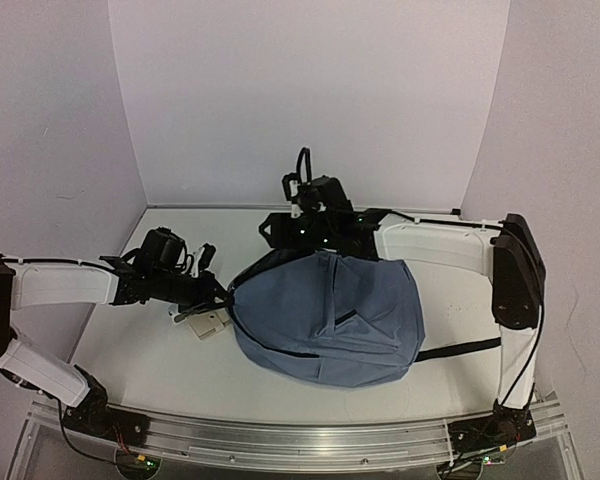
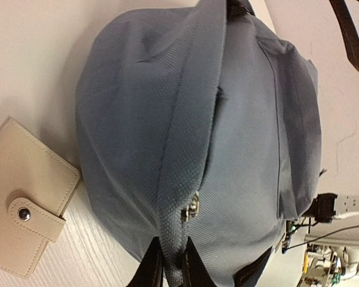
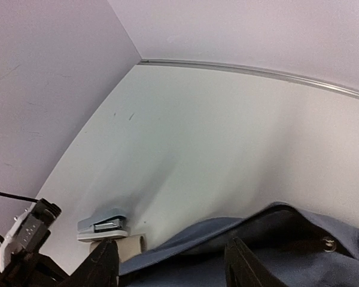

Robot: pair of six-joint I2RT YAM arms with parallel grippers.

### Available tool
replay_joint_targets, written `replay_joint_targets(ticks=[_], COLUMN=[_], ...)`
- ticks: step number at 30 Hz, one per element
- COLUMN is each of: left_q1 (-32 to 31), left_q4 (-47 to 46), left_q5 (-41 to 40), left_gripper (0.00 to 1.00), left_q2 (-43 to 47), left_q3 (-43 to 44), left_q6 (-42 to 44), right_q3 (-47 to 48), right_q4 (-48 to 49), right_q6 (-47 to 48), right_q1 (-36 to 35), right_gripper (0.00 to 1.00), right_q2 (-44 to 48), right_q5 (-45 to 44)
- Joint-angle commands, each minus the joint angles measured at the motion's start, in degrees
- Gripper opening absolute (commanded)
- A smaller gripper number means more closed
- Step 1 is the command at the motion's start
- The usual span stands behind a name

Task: Pack the student bag
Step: Zip the student bag at the center of the board, then adjust the student bag at the center of the board.

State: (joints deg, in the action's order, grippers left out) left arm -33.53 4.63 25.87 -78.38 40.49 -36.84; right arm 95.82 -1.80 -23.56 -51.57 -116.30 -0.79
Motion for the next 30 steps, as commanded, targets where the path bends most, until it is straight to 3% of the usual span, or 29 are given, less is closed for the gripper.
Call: replay_joint_targets(ticks=[1,5,8,10,13,22,26,30], left_q1=[-0.18,-2.05,-1.77,-0.95,0.57,1.89,1.89,1.89], left_q4=[4.50,12.43,18.40,20.52,20.75,24.13,24.29,25.14], left_q5=[8.95,7.51,-1.53,-5.63,-8.56,-9.24,-6.35,-4.51], left_gripper=[0.14,0.31,0.58,0.70,0.81,0.87,0.88,0.87], left_q2=[0.32,1.96,4.14,4.17,1.08,-22.98,-29.34,-33.43], left_q3=[4.37,6.44,8.94,12.70,18.16,39.74,45.68,49.42], left_q6=[5.63,8.14,9.05,10.38,13.28,25.63,28.48,29.13], right_q3=[-3.49,-8.22,-13.11,-16.58,-21.24,-35.21,-38.54,-40.61], right_q4=[-7.19,-13.83,-17.69,-20.24,-22.99,-23.98,-21.34,-19.13], right_q6=[-2.95,-6.51,-9.27,-11.05,-12.98,-16.88,-15.55,-15.47], right_q1=[0.97,1.33,1.38,1.88,3.43,9.78,11.14,12.12], right_gripper=[0.69,0.82,0.90,0.96,0.98,0.97,0.83,0.74], right_q2=[8.45,12.65,16.93,20.44,24.76,34.00,35.34,35.71], right_q5=[-7.39,-16.30,-21.42,-23.07,-22.91,-17.11,-9.93,-7.16])
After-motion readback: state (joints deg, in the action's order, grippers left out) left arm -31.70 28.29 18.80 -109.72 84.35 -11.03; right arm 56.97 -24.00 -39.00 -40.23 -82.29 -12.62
